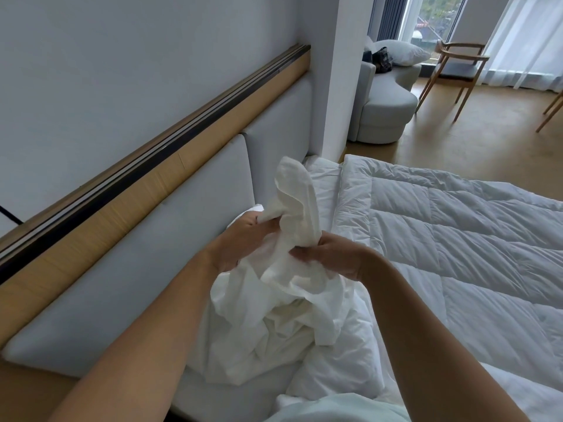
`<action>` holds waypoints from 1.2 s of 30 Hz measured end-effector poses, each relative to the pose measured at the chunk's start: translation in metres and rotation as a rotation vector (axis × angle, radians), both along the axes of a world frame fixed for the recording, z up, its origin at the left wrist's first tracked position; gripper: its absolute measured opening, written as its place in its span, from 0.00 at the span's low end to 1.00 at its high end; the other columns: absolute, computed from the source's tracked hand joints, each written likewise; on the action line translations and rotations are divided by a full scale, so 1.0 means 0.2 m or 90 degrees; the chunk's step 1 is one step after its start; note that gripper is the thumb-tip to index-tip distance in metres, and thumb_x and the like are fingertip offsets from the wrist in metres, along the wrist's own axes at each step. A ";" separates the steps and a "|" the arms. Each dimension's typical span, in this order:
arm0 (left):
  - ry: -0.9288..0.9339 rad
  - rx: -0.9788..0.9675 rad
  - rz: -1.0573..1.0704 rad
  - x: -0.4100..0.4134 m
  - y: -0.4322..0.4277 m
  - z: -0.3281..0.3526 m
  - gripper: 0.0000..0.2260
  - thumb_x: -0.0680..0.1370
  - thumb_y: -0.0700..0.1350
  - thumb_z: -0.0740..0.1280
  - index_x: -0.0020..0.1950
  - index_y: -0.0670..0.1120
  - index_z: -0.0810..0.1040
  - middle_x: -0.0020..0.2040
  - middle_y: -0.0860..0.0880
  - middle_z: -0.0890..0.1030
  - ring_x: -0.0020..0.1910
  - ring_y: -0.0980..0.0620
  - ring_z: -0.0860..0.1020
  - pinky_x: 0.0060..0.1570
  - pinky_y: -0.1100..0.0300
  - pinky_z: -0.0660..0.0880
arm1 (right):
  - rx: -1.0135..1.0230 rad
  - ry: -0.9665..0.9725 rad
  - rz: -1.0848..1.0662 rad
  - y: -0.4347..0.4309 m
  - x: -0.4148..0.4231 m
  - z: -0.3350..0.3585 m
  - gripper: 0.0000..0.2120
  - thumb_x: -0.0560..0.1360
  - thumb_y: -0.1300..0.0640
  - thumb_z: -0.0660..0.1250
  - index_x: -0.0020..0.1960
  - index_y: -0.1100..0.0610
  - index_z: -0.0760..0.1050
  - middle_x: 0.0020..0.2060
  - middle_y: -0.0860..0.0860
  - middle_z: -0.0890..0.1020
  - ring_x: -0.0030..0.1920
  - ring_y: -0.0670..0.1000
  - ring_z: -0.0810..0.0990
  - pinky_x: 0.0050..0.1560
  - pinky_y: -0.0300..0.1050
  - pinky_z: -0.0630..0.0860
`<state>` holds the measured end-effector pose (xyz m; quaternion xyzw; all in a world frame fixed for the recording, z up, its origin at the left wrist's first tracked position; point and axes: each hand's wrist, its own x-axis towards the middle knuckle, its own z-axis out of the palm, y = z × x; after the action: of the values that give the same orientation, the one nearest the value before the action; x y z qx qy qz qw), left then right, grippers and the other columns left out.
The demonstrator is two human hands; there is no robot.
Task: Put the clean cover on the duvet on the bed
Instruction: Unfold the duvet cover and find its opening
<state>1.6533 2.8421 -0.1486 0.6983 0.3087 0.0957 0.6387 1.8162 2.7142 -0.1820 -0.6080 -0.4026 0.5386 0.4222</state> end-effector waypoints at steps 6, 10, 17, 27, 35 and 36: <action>0.133 0.027 -0.213 -0.03 0.05 0.00 0.22 0.72 0.42 0.80 0.63 0.51 0.79 0.55 0.49 0.86 0.55 0.50 0.84 0.53 0.56 0.81 | 0.065 -0.109 -0.156 0.08 -0.03 0.10 0.09 0.81 0.58 0.66 0.49 0.61 0.83 0.44 0.62 0.83 0.44 0.61 0.81 0.48 0.60 0.76; 0.184 0.064 -0.298 -0.08 0.10 0.06 0.29 0.66 0.39 0.77 0.67 0.41 0.75 0.60 0.40 0.82 0.60 0.41 0.81 0.61 0.45 0.79 | 0.103 -0.127 -0.217 0.10 -0.06 0.14 0.13 0.83 0.57 0.64 0.47 0.64 0.82 0.40 0.59 0.81 0.41 0.57 0.79 0.45 0.54 0.75; 0.178 0.113 -0.251 -0.07 0.04 0.01 0.20 0.74 0.39 0.75 0.65 0.41 0.77 0.60 0.38 0.82 0.61 0.36 0.79 0.61 0.37 0.75 | 0.101 -0.102 -0.266 0.13 -0.01 0.17 0.20 0.83 0.54 0.63 0.50 0.74 0.76 0.40 0.59 0.75 0.43 0.57 0.72 0.43 0.53 0.67; 0.148 0.120 -0.187 -0.03 -0.01 0.01 0.11 0.84 0.51 0.64 0.63 0.51 0.81 0.58 0.49 0.85 0.57 0.49 0.83 0.59 0.57 0.80 | 0.043 -0.174 -0.183 0.10 -0.01 0.14 0.15 0.82 0.52 0.62 0.50 0.62 0.82 0.47 0.61 0.85 0.49 0.61 0.84 0.55 0.61 0.81; 0.030 0.095 -0.077 0.02 0.01 0.04 0.13 0.85 0.48 0.63 0.58 0.41 0.82 0.49 0.40 0.84 0.46 0.45 0.82 0.55 0.45 0.80 | -0.083 0.102 0.038 0.01 0.03 0.07 0.26 0.68 0.45 0.77 0.62 0.54 0.78 0.54 0.54 0.86 0.56 0.54 0.84 0.60 0.52 0.80; 0.028 0.104 -0.078 0.02 0.01 0.05 0.12 0.85 0.47 0.63 0.57 0.41 0.82 0.47 0.43 0.84 0.44 0.48 0.82 0.52 0.47 0.80 | -0.078 0.052 0.072 0.01 0.03 0.08 0.24 0.67 0.51 0.79 0.61 0.54 0.79 0.53 0.53 0.86 0.56 0.54 0.84 0.59 0.52 0.81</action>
<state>1.6573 2.8439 -0.1386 0.7677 0.2706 0.0661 0.5772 1.8213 2.7167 -0.1661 -0.5863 -0.3852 0.6094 0.3694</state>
